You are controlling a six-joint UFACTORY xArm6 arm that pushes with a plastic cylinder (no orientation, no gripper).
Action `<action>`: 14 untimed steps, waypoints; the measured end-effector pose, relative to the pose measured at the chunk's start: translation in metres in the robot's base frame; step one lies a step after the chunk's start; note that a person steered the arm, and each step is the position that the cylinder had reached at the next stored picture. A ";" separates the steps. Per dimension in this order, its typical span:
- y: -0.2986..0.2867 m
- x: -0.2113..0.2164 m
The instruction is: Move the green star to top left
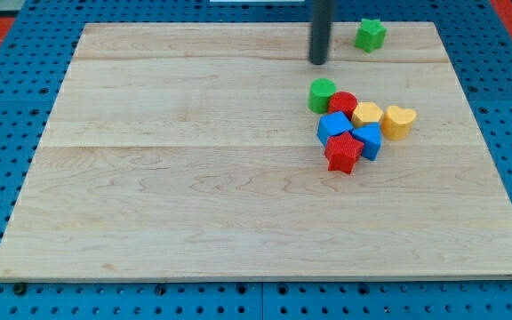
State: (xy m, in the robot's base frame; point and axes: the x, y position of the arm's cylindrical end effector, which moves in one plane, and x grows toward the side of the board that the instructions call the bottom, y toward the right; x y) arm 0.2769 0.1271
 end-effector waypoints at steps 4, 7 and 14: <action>0.076 -0.051; 0.063 -0.065; -0.120 -0.060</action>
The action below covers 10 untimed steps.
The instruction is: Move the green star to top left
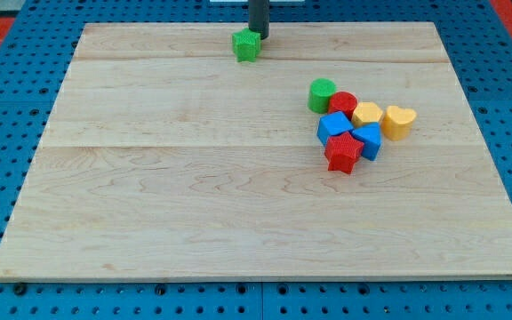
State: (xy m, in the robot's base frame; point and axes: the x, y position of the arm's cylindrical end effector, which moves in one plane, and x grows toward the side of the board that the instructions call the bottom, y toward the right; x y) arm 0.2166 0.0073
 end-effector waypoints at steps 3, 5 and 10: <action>-0.003 0.042; -0.028 0.037; -0.211 0.020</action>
